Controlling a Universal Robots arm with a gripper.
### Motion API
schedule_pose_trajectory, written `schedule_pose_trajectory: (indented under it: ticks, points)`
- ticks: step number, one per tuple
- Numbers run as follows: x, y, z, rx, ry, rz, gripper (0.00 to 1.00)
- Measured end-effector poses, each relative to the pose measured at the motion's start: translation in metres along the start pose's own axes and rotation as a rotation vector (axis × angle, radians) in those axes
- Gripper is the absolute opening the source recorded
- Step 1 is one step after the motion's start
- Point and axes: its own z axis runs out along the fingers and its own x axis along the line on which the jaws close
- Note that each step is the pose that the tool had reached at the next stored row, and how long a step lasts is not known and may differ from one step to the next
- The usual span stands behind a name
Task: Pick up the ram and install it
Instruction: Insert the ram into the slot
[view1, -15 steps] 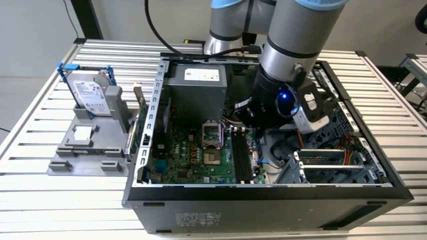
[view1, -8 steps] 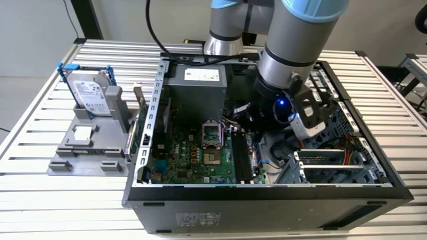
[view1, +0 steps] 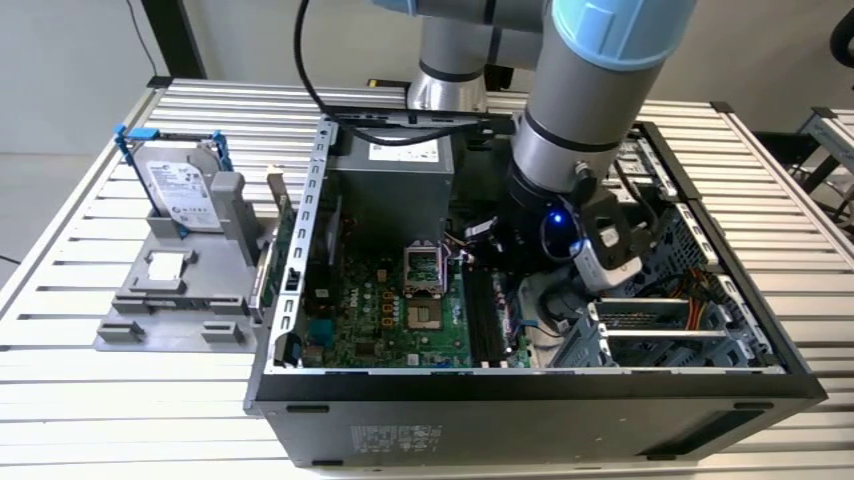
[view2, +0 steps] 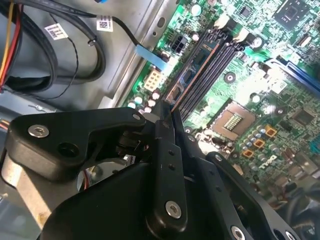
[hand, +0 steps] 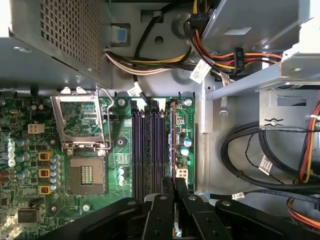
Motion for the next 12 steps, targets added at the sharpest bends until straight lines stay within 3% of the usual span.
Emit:
schedule_pose_trajectory:
  ticks: [6, 10, 12]
  points:
    - [0.0007, -0.0028, 0.0085, -0.0001, -0.0001, 0.000, 0.00]
    - [0.0030, -0.0035, 0.0101, 0.0019, -0.0086, -0.007, 0.00]
    - [0.0037, -0.0036, 0.0107, 0.0033, -0.0097, -0.007, 0.00]
